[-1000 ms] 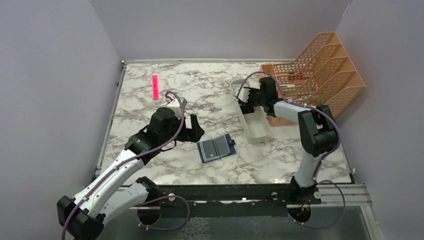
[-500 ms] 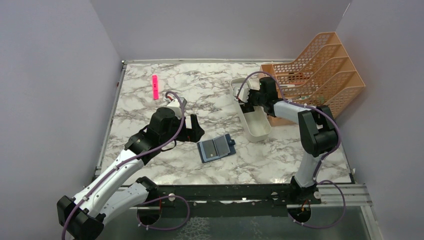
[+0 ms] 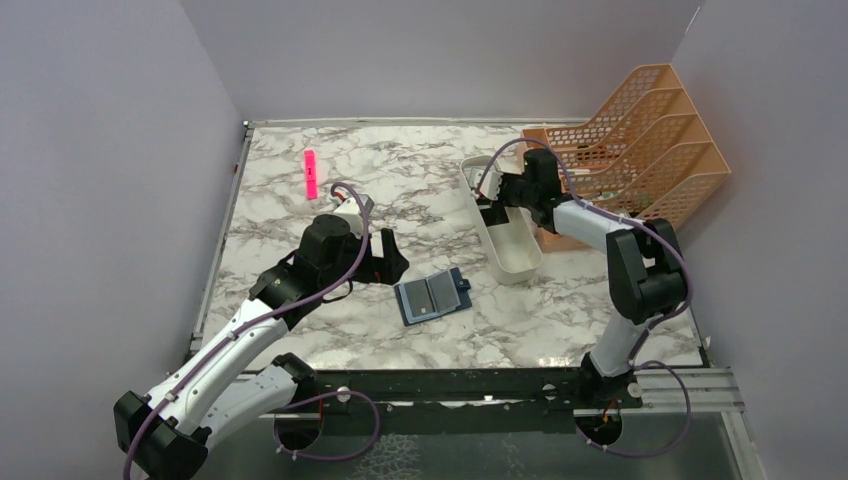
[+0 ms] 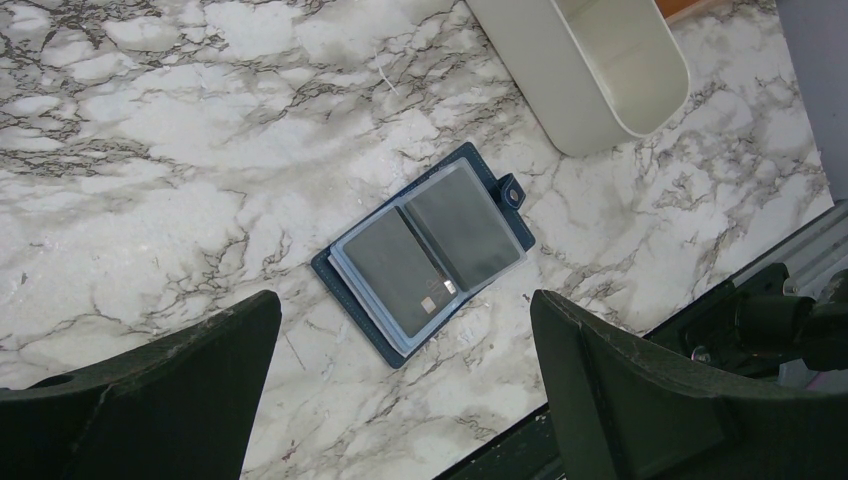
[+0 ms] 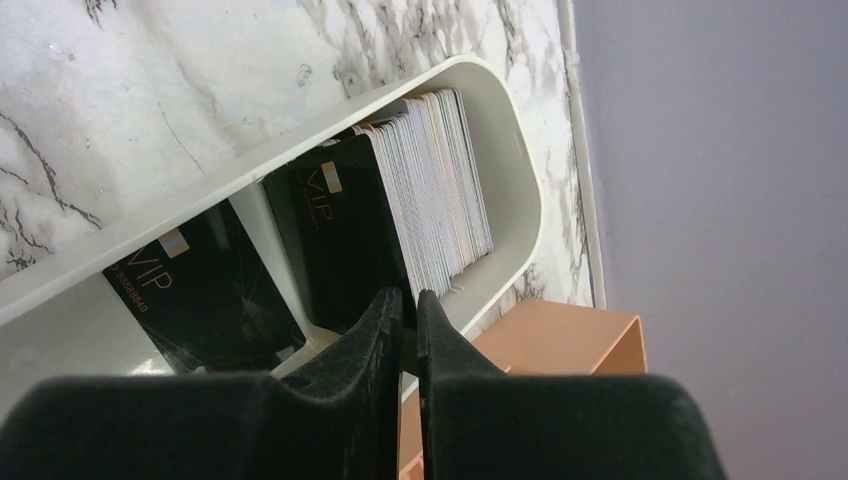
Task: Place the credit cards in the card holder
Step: Pick up the credit card from the storage box, then place the credit card in the storage box.
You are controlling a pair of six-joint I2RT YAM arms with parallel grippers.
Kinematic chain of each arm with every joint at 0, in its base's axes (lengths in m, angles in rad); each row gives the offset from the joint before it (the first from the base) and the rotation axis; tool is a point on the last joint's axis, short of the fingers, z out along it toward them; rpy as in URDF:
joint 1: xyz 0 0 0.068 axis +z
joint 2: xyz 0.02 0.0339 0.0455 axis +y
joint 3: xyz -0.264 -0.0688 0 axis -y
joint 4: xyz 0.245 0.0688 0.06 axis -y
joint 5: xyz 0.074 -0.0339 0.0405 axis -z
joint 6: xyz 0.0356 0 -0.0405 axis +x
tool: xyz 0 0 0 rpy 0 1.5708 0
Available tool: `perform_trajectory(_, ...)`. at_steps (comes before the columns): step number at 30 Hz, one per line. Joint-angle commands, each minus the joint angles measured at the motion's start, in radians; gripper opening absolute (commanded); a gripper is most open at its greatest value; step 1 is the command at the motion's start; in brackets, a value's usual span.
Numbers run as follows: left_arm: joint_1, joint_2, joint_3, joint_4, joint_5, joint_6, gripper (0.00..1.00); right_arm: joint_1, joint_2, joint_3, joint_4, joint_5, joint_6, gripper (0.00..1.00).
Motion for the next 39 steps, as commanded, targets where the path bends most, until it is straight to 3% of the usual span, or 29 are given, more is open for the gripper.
perform_trajectory(1,0.003,-0.005,0.012,-0.010,-0.008,0.006,0.99,-0.004,-0.055,0.034,-0.033,-0.006,-0.007,0.08)
perform_trajectory(4,0.002,-0.004,0.011,-0.009,-0.008,0.006,0.99,-0.004,-0.083,0.022,-0.077,-0.025,0.011,0.01)
perform_trajectory(16,0.002,-0.017,-0.017,0.022,0.001,-0.055,0.96,0.002,-0.295,-0.054,-0.212,-0.057,0.122,0.01)
perform_trajectory(21,0.002,-0.042,-0.037,0.076,0.029,-0.166,0.92,0.003,-0.437,-0.089,-0.166,-0.332,0.433,0.01)
perform_trajectory(24,0.003,-0.043,-0.037,0.090,0.055,-0.247,0.90,0.010,-0.523,-0.179,0.055,-0.480,0.757,0.01)
perform_trajectory(26,0.003,-0.043,-0.040,0.115,0.100,-0.285,0.88,0.019,-0.573,-0.230,0.195,-0.509,0.947,0.01)
perform_trajectory(29,0.003,-0.049,-0.045,0.146,0.125,-0.319,0.85,0.031,-0.633,-0.255,0.214,-0.458,1.067,0.01)
perform_trajectory(33,0.003,-0.059,-0.063,0.170,0.126,-0.336,0.84,0.032,-0.671,-0.252,0.116,-0.329,0.957,0.01)
perform_trajectory(39,0.003,-0.064,-0.077,0.167,0.121,-0.321,0.84,0.030,-0.566,-0.112,-0.170,-0.088,0.737,0.01)
